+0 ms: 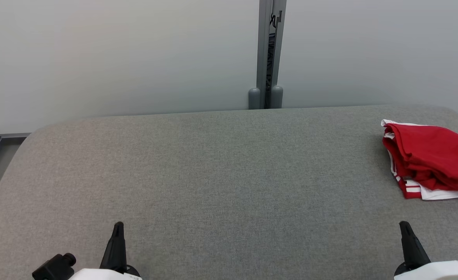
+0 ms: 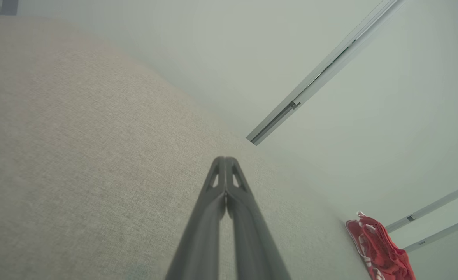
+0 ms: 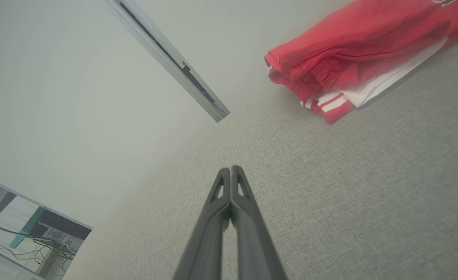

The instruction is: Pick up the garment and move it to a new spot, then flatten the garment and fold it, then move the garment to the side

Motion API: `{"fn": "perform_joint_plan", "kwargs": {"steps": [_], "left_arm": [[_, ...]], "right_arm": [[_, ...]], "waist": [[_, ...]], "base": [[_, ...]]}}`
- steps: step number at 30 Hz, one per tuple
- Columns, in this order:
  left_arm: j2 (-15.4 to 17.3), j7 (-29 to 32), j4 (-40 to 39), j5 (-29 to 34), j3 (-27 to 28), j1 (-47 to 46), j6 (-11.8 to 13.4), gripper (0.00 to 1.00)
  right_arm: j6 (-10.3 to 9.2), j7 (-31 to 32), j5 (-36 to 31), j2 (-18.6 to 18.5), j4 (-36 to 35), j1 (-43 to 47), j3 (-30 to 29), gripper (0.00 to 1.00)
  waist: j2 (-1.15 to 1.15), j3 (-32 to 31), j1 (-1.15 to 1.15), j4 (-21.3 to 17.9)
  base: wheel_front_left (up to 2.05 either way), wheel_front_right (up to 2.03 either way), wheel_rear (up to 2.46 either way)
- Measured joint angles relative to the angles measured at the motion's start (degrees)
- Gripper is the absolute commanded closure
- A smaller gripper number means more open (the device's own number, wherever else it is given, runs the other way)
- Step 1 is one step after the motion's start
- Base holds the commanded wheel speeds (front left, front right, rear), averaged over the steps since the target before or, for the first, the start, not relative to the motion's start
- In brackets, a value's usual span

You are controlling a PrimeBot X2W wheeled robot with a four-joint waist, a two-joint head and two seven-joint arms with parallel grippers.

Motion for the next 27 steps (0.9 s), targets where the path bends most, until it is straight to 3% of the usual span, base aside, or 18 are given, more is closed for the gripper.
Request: {"fn": "perform_joint_plan", "kwargs": {"steps": [27], "left_arm": [[0.1,3.0,2.4,-19.4,-1.2,-6.6,-2.0,1.00]], "right_arm": [[0.00,7.1,19.6,-0.4,0.4,-4.3,-6.7,1.00]], "waist": [[0.00,1.5,0.00,-0.2]], "base": [[0.00,0.00,0.00]]}}
